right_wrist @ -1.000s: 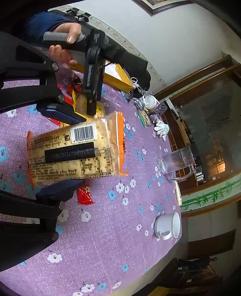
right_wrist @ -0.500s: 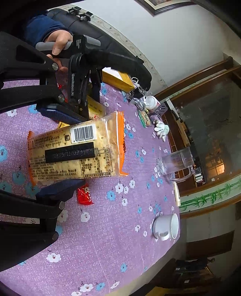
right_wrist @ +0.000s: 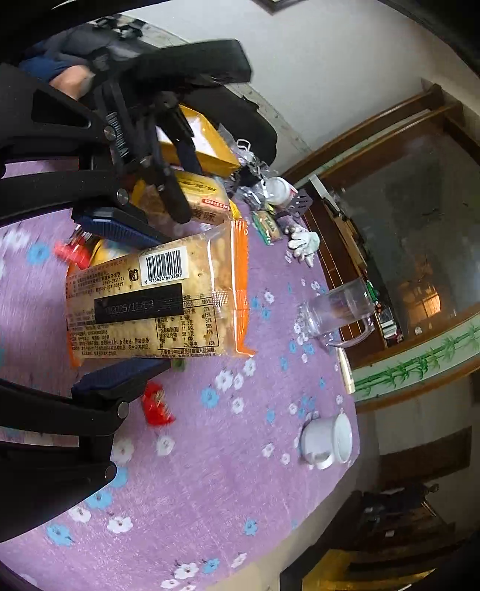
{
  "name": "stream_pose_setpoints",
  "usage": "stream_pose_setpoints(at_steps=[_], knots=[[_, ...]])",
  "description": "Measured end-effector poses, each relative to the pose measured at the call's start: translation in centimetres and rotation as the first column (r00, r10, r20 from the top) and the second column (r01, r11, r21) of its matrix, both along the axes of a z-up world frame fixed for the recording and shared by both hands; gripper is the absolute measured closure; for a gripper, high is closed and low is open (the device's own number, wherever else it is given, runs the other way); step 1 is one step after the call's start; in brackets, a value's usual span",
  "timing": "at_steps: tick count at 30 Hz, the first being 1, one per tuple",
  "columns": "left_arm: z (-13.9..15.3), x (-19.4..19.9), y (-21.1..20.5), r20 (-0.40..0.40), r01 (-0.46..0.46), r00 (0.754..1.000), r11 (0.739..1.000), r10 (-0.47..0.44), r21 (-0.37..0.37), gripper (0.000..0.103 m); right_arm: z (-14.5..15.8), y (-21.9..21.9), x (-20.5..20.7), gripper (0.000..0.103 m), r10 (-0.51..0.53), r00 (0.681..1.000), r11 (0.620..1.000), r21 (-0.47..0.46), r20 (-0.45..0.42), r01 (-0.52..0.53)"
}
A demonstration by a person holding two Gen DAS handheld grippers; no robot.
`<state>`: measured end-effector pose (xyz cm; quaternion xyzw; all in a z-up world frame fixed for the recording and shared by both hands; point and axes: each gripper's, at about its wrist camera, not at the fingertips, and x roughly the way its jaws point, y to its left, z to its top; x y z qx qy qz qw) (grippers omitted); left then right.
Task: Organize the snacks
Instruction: 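Grasp the yellow square cracker pack with the left tool while the right tool holds its pack, then carry both cracker packs into the open yellow-rimmed box and open both tools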
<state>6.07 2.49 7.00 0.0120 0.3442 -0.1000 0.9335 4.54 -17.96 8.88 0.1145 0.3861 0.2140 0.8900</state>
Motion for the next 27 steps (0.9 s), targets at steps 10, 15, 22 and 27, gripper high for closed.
stream_pose_setpoints(at_steps=[10, 15, 22, 27], knots=[[0.6, 0.7, 3.9, 0.104, -0.195, 0.976, 0.98, 0.19, 0.037, 0.029, 0.3, 7.2, 5.6, 0.044, -0.101, 0.995, 0.995, -0.012, 0.007, 0.101], [-0.3, 1.2, 4.1, 0.084, -0.203, 0.976, 0.978, 0.199, 0.047, 0.029, -1.9, 6.5, 6.2, 0.044, -0.069, 0.997, 0.997, 0.025, -0.026, 0.07], [-0.5, 1.2, 4.5, 0.072, -0.226, 0.972, 0.973, 0.222, 0.048, 0.029, -2.2, 6.4, 6.4, 0.044, -0.052, 0.998, 0.998, 0.028, -0.043, 0.053], [-0.5, 1.1, 4.8, 0.066, -0.23, 0.971, 0.973, 0.228, 0.031, 0.029, -2.1, 6.5, 6.5, 0.044, -0.043, 0.998, 0.998, 0.04, -0.043, 0.045]])
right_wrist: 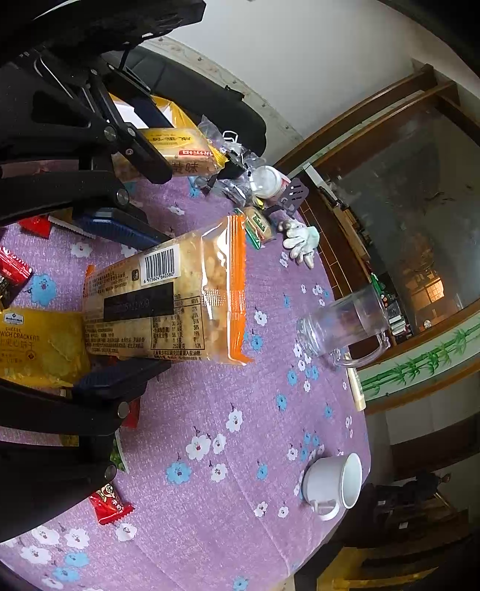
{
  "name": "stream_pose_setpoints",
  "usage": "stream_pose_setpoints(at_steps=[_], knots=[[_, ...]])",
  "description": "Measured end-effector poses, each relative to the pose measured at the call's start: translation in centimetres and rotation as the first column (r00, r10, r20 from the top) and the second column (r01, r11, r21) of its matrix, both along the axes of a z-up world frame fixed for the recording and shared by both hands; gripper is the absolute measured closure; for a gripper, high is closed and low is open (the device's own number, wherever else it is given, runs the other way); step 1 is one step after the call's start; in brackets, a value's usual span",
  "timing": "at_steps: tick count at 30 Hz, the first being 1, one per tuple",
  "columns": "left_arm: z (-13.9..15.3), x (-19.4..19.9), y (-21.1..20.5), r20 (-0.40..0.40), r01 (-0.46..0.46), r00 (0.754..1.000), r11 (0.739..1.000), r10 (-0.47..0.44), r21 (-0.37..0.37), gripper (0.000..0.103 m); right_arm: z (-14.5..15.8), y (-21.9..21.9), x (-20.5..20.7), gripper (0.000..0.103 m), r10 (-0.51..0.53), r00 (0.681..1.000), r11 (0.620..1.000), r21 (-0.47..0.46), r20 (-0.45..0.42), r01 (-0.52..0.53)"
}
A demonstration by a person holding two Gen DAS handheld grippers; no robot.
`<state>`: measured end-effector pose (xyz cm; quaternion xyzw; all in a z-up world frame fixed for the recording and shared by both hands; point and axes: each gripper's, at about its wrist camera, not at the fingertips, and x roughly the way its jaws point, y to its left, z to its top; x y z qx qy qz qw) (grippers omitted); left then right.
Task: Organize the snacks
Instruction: 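Carry both cracker packs into the open yellow-rimmed box and open both tools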
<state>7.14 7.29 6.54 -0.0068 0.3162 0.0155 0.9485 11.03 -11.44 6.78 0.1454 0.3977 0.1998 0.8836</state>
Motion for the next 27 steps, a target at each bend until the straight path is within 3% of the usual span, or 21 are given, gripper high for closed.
stream_pose_setpoints(at_steps=[9, 21, 24, 27], knots=[[0.6, -0.3, 0.7, 0.016, -0.003, 1.0, 0.999, 0.003, -0.042, 0.029, 0.1, -0.5, -0.3, 0.044, 0.005, 1.0, 0.999, 0.035, 0.02, -0.006], [1.8, -1.3, 0.7, 0.039, -0.006, 0.999, 0.999, 0.007, -0.046, 0.029, 0.6, -0.2, -0.9, 0.044, 0.006, 0.998, 0.999, 0.035, 0.066, -0.008], [2.5, -2.5, 1.8, 0.037, -0.014, 0.999, 0.996, 0.018, -0.092, 0.029, 0.6, -0.5, -1.0, 0.044, 0.013, 0.999, 0.997, 0.08, 0.039, -0.016], [3.2, -4.4, 3.5, 0.059, -0.049, 0.997, 0.995, 0.054, -0.087, 0.029, 1.0, -0.6, -1.6, 0.044, 0.02, 1.0, 0.992, 0.122, 0.022, -0.023]])
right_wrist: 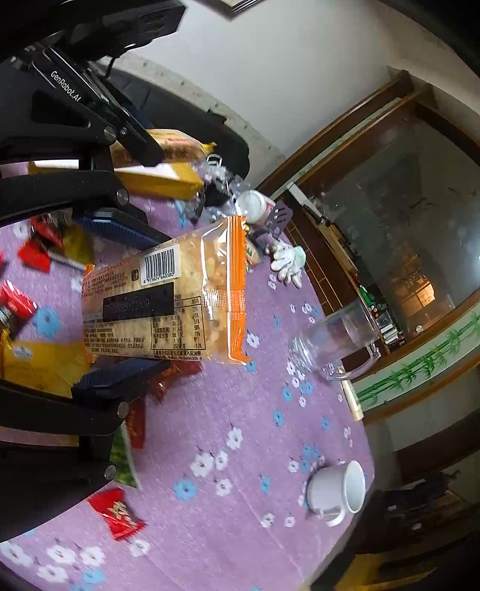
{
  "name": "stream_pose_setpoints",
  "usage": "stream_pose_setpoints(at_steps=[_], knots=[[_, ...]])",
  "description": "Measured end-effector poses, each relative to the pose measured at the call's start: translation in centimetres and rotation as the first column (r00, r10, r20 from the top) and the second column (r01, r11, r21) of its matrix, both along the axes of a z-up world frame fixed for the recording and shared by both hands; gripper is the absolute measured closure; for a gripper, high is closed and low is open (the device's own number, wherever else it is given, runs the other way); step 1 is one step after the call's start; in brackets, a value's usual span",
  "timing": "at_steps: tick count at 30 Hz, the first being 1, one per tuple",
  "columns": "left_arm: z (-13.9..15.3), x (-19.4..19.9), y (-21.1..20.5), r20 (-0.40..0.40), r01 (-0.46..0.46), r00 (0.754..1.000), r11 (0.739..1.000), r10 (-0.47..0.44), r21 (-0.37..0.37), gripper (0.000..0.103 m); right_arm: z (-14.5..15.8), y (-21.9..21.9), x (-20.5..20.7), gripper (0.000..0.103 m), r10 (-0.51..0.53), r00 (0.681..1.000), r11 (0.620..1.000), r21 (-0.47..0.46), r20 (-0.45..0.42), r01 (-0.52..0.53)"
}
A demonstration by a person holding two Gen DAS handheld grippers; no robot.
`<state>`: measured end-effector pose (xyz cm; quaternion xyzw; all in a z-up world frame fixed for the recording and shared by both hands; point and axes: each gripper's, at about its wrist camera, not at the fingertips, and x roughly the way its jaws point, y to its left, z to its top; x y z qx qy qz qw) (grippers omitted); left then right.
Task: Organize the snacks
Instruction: 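Carry both cracker packs into the open yellow-rimmed box and open both tools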
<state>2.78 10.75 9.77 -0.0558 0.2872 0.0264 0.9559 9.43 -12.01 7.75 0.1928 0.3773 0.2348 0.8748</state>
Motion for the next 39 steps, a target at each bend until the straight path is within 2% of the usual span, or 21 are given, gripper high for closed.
stream_pose_setpoints(at_steps=[5, 11, 19, 24, 29, 31, 34, 36, 39], knots=[[0.4, -2.4, 4.0, -0.003, -0.068, 0.998, 0.998, 0.068, -0.016, 0.029, 1.3, 1.7, -1.5, 0.044, 0.043, 0.999, 0.999, 0.008, 0.026, -0.044], [-0.5, -4.9, 10.2, -0.027, -0.193, 0.981, 0.98, 0.191, -0.044, 0.029, 1.7, 6.0, -3.0, 0.045, 0.174, 0.985, 0.983, 0.06, -0.006, -0.173], [-4.0, -6.2, 16.3, -0.131, -0.327, 0.939, 0.943, 0.317, -0.065, 0.028, 2.7, 14.8, -5.6, 0.045, 0.371, 0.928, 0.927, 0.056, -0.02, -0.37], [-5.7, -6.9, 17.4, -0.17, -0.352, 0.925, 0.935, 0.34, -0.05, 0.028, 2.4, 20.0, -7.3, 0.045, 0.461, 0.887, 0.888, 0.019, -0.036, -0.46], [-6.4, -7.6, 17.4, -0.181, -0.353, 0.922, 0.935, 0.343, -0.025, 0.028, 0.0, 24.0, -8.5, 0.045, 0.512, 0.855, 0.855, -0.047, -0.08, -0.517], [-6.2, -8.2, 17.4, -0.173, -0.367, 0.916, 0.93, 0.362, 0.0, 0.028, -0.6, 24.5, -8.8, 0.045, 0.512, 0.855, 0.852, -0.077, -0.086, -0.518], [-6.1, -9.1, 17.2, -0.166, -0.356, 0.921, 0.934, 0.353, 0.015, 0.028, -1.2, 25.2, -8.8, 0.045, 0.502, 0.861, 0.854, -0.11, -0.081, -0.508], [-6.6, -9.4, 17.1, -0.181, -0.357, 0.916, 0.933, 0.358, 0.043, 0.028, -1.7, 25.4, -8.6, 0.045, 0.498, 0.863, 0.856, -0.11, -0.086, -0.505], [-7.3, -9.7, 17.4, -0.205, -0.361, 0.909, 0.932, 0.362, 0.042, 0.028, -2.3, 25.6, -8.4, 0.045, 0.497, 0.863, 0.856, -0.116, -0.089, -0.504]])
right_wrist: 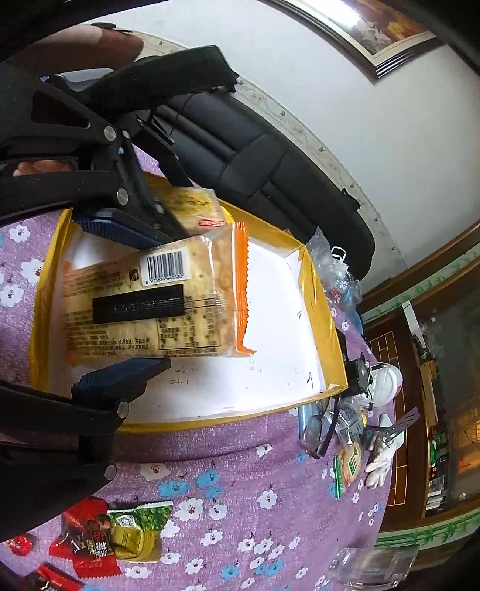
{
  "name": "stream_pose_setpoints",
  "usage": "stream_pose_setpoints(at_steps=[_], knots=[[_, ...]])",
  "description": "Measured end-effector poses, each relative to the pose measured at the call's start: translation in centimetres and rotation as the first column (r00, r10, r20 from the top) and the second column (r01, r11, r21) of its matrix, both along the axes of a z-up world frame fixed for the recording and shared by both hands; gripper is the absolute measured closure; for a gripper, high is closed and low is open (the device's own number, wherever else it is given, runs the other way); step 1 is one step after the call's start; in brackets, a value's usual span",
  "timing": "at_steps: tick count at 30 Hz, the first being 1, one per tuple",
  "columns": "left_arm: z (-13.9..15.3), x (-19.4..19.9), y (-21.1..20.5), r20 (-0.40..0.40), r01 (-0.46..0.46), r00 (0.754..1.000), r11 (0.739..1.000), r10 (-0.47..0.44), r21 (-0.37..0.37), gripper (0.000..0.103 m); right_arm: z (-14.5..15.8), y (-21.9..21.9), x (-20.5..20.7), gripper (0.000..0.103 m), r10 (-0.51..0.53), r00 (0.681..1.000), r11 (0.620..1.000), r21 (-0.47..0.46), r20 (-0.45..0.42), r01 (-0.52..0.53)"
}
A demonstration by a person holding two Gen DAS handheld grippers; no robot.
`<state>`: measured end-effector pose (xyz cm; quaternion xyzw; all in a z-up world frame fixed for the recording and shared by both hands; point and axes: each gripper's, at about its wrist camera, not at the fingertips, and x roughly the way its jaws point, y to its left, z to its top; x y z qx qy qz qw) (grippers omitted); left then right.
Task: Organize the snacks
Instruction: 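Carry both cracker packs into the open yellow-rimmed box and open both tools, then grasp the yellow sandwich-cracker pack with the right tool while the left tool grasps a red candy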
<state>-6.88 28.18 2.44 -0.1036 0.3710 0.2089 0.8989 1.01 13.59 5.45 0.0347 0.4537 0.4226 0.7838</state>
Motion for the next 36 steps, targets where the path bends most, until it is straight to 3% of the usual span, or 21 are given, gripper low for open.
stream_pose_setpoints(at_steps=[6, 15, 22, 32, 36], knots=[[-0.2, 0.1, -0.6, -0.01, -0.001, 1.0, 0.999, 0.001, 0.048, 0.028, -1.3, 0.4, 0.6, 0.046, -0.001, 1.0, 1.0, -0.015, -0.022, 0.001], [-0.4, 0.2, -0.5, -0.019, 0.014, 1.0, 0.999, -0.014, 0.035, 0.028, -1.6, 0.2, 0.7, 0.047, -0.007, 1.0, 1.0, -0.007, -0.022, 0.007], [-0.1, -0.4, -0.7, 0.013, 0.029, 0.999, 0.999, -0.029, 0.042, 0.027, -0.5, -1.0, 0.3, 0.046, -0.033, 0.999, 0.999, 0.019, 0.002, 0.033], [2.8, -1.2, -1.6, 0.082, 0.051, 0.995, 0.997, -0.055, 0.052, 0.027, 2.5, -5.2, -0.2, 0.045, -0.077, 0.997, 0.993, 0.092, 0.019, 0.075], [3.6, -1.1, -3.1, 0.094, 0.089, 0.991, 0.995, -0.094, 0.055, 0.027, 3.5, -8.5, -0.4, 0.032, -0.129, 0.991, 0.981, 0.149, 0.023, 0.124]])
